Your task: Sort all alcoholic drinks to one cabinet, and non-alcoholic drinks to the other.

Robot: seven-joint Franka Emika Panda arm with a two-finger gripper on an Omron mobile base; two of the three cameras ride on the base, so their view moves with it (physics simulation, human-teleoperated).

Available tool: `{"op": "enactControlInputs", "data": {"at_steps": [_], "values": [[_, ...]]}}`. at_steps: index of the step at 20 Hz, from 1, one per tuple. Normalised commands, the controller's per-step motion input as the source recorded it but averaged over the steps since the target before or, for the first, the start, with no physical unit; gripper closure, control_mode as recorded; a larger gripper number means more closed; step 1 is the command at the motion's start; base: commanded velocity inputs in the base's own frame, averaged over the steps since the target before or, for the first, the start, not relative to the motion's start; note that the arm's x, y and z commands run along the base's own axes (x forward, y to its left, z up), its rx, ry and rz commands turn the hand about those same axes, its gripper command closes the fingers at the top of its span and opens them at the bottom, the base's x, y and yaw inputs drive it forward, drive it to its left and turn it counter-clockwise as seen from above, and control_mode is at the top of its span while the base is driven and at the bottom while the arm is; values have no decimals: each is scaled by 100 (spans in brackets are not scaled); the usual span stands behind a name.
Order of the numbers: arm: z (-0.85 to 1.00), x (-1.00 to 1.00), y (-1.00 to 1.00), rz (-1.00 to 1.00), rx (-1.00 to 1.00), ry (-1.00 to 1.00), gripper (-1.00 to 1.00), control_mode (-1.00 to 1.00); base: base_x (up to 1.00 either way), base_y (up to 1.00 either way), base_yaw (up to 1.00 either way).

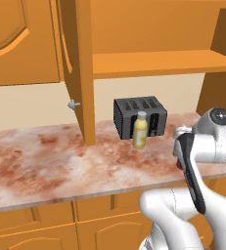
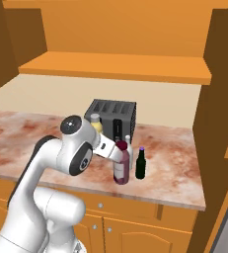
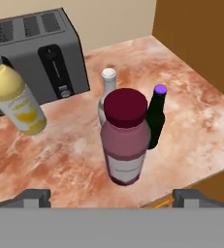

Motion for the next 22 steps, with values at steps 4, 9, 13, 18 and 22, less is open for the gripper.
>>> {"op": "enactControlInputs", "data": {"at_steps": [4, 9, 13, 18, 22], "values": [[-28, 17, -3, 1, 0, 0, -100, -100, 0, 0, 0], [-5, 19, -10, 0, 0, 0, -100, -100, 0, 0, 0], [0, 16, -23, 0, 0, 0, -100, -100, 0, 0, 0], [0, 25, -20, 0, 0, 0, -100, -100, 0, 0, 0], [-4, 33, -7, 1, 0, 1, -100, -100, 0, 0, 0]]}}
